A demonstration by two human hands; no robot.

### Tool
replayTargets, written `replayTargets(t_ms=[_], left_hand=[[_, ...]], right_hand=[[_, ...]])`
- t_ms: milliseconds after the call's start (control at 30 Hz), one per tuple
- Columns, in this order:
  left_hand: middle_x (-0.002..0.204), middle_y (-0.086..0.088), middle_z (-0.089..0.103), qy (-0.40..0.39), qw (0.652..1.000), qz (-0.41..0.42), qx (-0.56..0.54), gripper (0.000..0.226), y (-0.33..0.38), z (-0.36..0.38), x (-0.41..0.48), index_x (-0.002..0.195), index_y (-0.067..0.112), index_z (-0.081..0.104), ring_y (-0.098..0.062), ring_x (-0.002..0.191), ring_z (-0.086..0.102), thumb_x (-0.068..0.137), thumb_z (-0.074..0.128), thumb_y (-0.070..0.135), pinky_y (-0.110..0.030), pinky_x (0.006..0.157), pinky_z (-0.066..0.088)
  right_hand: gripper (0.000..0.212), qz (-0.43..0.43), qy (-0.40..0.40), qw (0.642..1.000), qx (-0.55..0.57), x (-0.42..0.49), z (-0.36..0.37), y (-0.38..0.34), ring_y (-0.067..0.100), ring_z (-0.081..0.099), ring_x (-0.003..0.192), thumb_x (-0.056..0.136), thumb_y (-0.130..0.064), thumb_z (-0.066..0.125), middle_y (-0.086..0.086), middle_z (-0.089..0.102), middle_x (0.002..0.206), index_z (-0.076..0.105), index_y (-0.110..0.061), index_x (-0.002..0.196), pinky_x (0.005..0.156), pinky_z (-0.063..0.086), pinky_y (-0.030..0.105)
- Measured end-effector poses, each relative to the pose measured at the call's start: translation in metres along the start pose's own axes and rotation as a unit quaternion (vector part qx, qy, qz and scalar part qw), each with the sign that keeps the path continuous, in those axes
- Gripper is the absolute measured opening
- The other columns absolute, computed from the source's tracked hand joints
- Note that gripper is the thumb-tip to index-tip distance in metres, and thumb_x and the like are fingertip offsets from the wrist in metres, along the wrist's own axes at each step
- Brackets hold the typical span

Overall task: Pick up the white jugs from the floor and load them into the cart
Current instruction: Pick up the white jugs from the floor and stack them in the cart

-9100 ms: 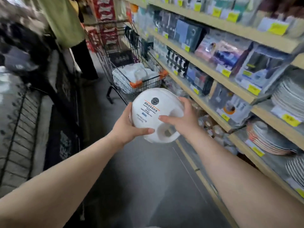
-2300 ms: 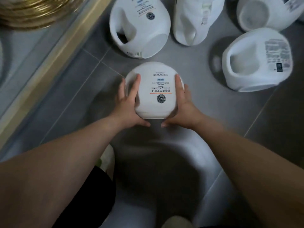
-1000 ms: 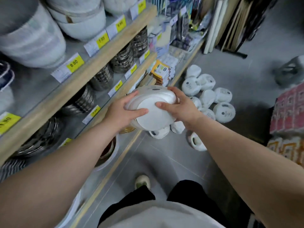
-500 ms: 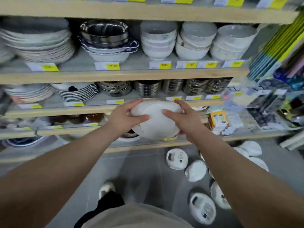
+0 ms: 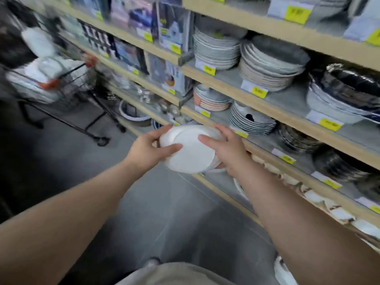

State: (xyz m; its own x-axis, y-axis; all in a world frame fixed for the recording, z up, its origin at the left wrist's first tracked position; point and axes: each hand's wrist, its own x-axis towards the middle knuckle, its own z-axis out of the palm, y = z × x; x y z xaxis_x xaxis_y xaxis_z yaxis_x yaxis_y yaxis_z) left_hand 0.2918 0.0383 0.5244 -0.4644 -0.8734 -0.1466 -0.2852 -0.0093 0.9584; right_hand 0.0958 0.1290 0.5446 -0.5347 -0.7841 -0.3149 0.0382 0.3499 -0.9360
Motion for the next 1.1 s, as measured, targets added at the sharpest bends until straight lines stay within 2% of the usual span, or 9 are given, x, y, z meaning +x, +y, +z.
replayTargets(t_ms=[167, 300, 467, 600, 700, 767, 867, 967, 1100], left_hand=[[0.116, 0.031, 0.063, 0.102, 0.995, -0.015, 0.004, 0.069, -0.026, -0.128, 0.005, 0.116, 0.044, 0.066, -0.001, 0.112, 0.061, 0.052, 0.086, 0.056, -0.039, 0.098, 0.051], [0.118, 0.019, 0.066, 0.179, 0.983, -0.029, 0.011, 0.069, -0.040, -0.210, 0.007, 0.125, 0.037, 0.064, -0.007, 0.110, 0.063, 0.061, 0.088, 0.046, -0.040, 0.099, 0.051], [0.122, 0.020, 0.062, 0.269, 0.961, -0.047, 0.039, 0.070, -0.054, -0.287, 0.032, 0.127, 0.043, 0.060, -0.006, 0.113, 0.059, 0.062, 0.084, 0.053, -0.037, 0.103, 0.048], [0.128, 0.016, 0.059, 0.327, 0.943, -0.053, 0.036, 0.065, -0.057, -0.337, 0.074, 0.133, 0.039, 0.056, -0.007, 0.118, 0.055, 0.073, 0.082, 0.041, -0.034, 0.105, 0.045], [0.130, 0.016, 0.058, 0.372, 0.925, -0.066, 0.022, 0.064, -0.055, -0.373, 0.110, 0.133, 0.040, 0.056, -0.007, 0.120, 0.053, 0.074, 0.082, 0.040, -0.036, 0.107, 0.044], [0.129, 0.016, 0.058, 0.395, 0.915, -0.074, 0.013, 0.063, -0.052, -0.395, 0.132, 0.132, 0.042, 0.056, -0.008, 0.121, 0.053, 0.074, 0.082, 0.039, -0.036, 0.108, 0.043], [0.129, 0.016, 0.057, 0.432, 0.898, -0.084, -0.008, 0.065, -0.053, -0.428, 0.156, 0.132, 0.043, 0.055, -0.008, 0.120, 0.052, 0.073, 0.082, 0.038, -0.036, 0.107, 0.044], [0.129, 0.016, 0.059, 0.452, 0.887, -0.095, -0.013, 0.067, -0.061, -0.471, 0.172, 0.130, 0.048, 0.054, -0.012, 0.118, 0.057, 0.070, 0.083, 0.043, -0.038, 0.104, 0.047], [0.128, 0.016, 0.059, 0.454, 0.885, -0.102, 0.024, 0.070, -0.078, -0.540, 0.199, 0.130, 0.052, 0.052, -0.015, 0.118, 0.058, 0.067, 0.084, 0.045, -0.039, 0.103, 0.048]], right_hand=[[0.070, -0.025, -0.094, 0.995, -0.019, 0.033, 0.142, -0.030, 0.018, 0.061, 0.109, 0.066, -0.041, 0.085, -0.009, 0.057, 0.126, 0.055, -0.038, 0.129, 0.088, 0.056, 0.050], [0.093, -0.037, -0.164, 0.985, -0.037, 0.050, 0.239, -0.055, 0.019, 0.062, 0.110, 0.043, -0.058, 0.081, -0.011, 0.058, 0.129, 0.054, -0.039, 0.130, 0.085, 0.056, 0.053], [0.076, -0.028, -0.260, 0.964, -0.045, 0.098, 0.334, -0.088, 0.023, 0.059, 0.112, 0.071, -0.038, 0.083, -0.010, 0.052, 0.135, 0.048, -0.034, 0.139, 0.081, 0.056, 0.054], [0.080, -0.052, -0.317, 0.945, -0.057, 0.156, 0.405, -0.116, 0.022, 0.057, 0.118, 0.070, -0.033, 0.085, -0.008, 0.050, 0.140, 0.048, -0.032, 0.141, 0.091, 0.053, 0.055], [0.089, -0.083, -0.353, 0.929, -0.076, 0.198, 0.455, -0.143, 0.020, 0.058, 0.117, 0.059, -0.038, 0.087, -0.007, 0.053, 0.138, 0.048, -0.032, 0.140, 0.097, 0.050, 0.051], [0.091, -0.102, -0.371, 0.918, -0.092, 0.222, 0.485, -0.161, 0.020, 0.060, 0.115, 0.056, -0.042, 0.086, -0.008, 0.056, 0.134, 0.049, -0.034, 0.138, 0.094, 0.051, 0.047], [0.080, -0.112, -0.410, 0.900, -0.102, 0.251, 0.535, -0.185, 0.017, 0.059, 0.114, 0.067, -0.034, 0.086, -0.009, 0.057, 0.130, 0.050, -0.031, 0.138, 0.095, 0.052, 0.050], [0.088, -0.119, -0.431, 0.886, -0.121, 0.268, 0.588, -0.202, 0.015, 0.057, 0.117, 0.061, -0.044, 0.086, -0.010, 0.055, 0.133, 0.049, -0.032, 0.139, 0.097, 0.051, 0.047], [0.081, -0.093, -0.436, 0.889, -0.106, 0.290, 0.664, -0.214, 0.020, 0.056, 0.117, 0.069, -0.036, 0.085, -0.008, 0.053, 0.131, 0.047, -0.032, 0.140, 0.093, 0.053, 0.052]])
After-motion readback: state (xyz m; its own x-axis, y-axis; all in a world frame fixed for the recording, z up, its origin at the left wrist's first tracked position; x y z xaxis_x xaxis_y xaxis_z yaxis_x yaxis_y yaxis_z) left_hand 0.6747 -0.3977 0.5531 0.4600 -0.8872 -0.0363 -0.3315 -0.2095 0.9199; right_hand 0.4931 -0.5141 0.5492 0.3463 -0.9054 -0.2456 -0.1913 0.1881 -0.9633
